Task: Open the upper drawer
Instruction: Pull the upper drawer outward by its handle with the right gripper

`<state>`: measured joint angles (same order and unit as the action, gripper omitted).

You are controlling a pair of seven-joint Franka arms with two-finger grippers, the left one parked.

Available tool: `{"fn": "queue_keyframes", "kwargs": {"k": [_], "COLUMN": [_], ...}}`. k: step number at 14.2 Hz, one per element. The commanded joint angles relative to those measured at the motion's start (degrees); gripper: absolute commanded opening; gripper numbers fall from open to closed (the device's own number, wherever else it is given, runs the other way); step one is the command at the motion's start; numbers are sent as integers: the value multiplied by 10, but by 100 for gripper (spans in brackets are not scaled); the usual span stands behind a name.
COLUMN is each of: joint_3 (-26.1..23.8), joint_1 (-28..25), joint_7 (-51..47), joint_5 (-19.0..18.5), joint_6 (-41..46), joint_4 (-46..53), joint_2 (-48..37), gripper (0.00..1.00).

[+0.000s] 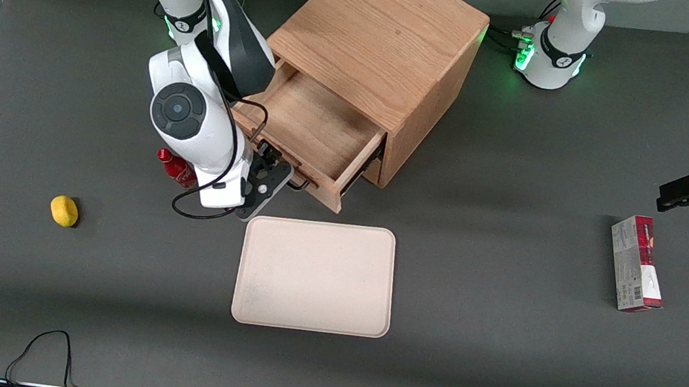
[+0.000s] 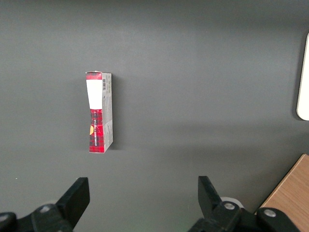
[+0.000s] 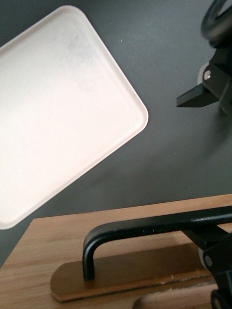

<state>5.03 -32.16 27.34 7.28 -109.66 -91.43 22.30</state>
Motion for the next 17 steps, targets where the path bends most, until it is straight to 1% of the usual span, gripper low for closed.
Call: {"fn": "queue_keyframes", "kwargs": {"k": [1, 2, 4, 5, 7, 17], "joint_3": [7, 9, 11, 11, 12, 12], "joint_1": [3, 6, 9, 10, 11, 36], "joint_7": [7, 9, 16, 25, 43, 44], "joint_5": [-4, -5, -22, -24, -24, -24], "joint_6": [7, 7, 8, 8, 8, 8], "joint_4": [32, 39, 54, 60, 62, 84], "joint_2": [22, 27, 35, 38, 42, 57], "gripper": [100, 100, 100, 100, 100, 100]}}
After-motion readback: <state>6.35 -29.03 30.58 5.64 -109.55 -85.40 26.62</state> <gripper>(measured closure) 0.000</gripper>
